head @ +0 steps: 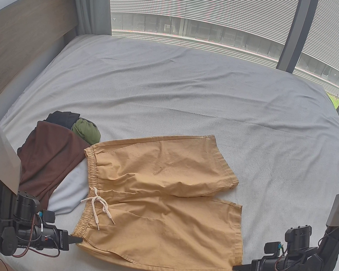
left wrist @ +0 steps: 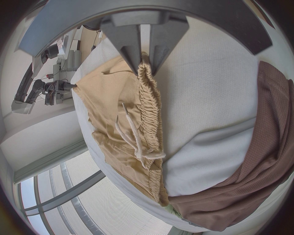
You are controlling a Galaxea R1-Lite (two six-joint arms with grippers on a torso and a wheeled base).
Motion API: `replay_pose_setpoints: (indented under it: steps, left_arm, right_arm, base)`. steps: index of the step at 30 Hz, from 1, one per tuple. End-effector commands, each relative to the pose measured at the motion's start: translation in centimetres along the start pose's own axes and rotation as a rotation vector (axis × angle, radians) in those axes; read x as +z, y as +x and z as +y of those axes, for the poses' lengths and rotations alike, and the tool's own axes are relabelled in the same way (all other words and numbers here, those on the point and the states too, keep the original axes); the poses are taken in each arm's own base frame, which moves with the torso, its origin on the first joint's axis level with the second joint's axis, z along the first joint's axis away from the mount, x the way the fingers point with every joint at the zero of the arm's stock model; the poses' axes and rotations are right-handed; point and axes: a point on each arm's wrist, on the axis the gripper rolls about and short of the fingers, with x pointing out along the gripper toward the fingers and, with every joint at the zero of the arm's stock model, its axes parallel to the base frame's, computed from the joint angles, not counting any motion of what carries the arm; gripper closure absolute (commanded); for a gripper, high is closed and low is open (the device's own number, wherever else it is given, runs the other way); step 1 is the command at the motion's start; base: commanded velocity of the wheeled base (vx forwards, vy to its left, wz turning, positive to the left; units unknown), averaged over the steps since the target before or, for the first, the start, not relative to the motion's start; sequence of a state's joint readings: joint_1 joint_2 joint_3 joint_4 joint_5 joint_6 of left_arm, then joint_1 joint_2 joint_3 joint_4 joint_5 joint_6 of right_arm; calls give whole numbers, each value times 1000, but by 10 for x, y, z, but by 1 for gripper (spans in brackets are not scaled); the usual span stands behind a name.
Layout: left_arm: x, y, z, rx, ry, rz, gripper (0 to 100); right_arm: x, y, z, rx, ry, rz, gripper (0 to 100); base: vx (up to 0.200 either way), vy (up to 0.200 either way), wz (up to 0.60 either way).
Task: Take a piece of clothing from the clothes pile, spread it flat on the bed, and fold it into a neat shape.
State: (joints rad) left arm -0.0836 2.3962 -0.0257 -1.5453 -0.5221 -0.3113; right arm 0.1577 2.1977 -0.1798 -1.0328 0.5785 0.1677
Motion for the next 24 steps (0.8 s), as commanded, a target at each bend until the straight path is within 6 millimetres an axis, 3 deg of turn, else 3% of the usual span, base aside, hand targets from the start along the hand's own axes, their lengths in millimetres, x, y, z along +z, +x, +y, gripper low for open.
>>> replay_pose_setpoints:
  steps: [1,13,21,24]
  left_arm:
    - [-2,-7,1,10,-18,4,100]
    - [-4,-7,-1,6,-4,25,100]
    - [9,-14,-10,-55,59,-49,100]
    - [23,-16,-16,-76,91,-121,100]
  right_arm:
    - [-10,-10,3,-9,-11,16,100]
    - [-19,-16,1,-19,-13,27,100]
    - [-4,-15,3,3,-81,-96,100]
    - [8,-17,5,16,-87,-180,100]
  base:
    - [0,0,0]
    - [0,0,0]
    - [0,0,0]
    - [0,0,0]
